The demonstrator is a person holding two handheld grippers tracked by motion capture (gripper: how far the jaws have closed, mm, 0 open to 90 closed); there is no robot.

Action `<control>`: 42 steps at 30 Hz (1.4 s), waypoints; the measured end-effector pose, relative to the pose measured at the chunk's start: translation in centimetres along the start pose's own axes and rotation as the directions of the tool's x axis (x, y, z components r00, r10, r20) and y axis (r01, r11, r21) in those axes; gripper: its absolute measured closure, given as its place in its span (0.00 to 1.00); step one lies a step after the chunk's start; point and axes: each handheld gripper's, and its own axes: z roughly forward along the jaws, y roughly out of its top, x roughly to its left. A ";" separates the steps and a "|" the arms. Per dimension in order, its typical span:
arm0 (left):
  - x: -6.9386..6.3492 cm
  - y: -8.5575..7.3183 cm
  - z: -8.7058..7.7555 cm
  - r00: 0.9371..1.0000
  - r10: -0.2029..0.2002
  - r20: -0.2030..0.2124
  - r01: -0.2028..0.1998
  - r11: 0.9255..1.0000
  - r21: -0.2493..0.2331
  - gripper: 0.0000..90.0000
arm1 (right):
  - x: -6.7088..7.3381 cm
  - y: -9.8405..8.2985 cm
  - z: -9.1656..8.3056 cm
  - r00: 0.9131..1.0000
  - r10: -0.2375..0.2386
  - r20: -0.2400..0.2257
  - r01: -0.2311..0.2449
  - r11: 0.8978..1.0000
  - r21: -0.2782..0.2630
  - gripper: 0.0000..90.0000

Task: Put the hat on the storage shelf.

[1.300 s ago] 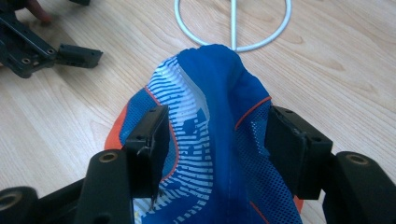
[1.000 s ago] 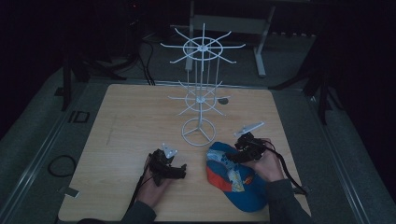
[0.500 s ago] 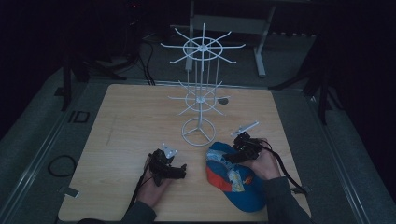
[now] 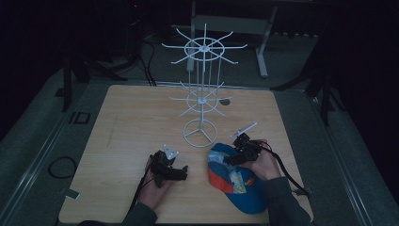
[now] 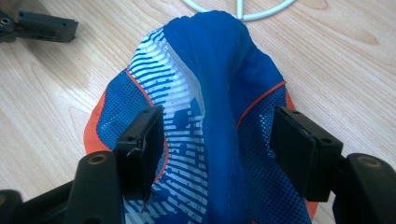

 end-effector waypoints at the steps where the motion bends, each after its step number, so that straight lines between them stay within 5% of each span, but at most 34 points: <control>1: 0.0 0.0 0.0 1.000 0.001 0.000 -0.001 1.000 0.001 0.03 | -0.1 0.0 0.2 1.000 -0.001 -0.001 0.001 1.000 0.007 0.39; 18: 0.0 0.0 0.0 1.000 0.002 0.000 -0.002 1.000 0.002 0.03 | -0.2 0.2 1.7 1.000 -0.011 0.013 0.010 0.995 0.098 0.43; 31: 0.0 0.0 0.0 1.000 0.003 0.000 -0.003 1.000 0.002 0.03 | 0.1 0.1 1.9 0.998 -0.061 0.014 0.058 0.991 0.124 0.94; 42: 0.0 0.0 0.0 1.000 0.003 0.000 -0.003 1.000 0.002 0.03 | 0.5 -0.1 0.7 0.998 -0.070 -0.001 0.070 0.995 0.072 0.98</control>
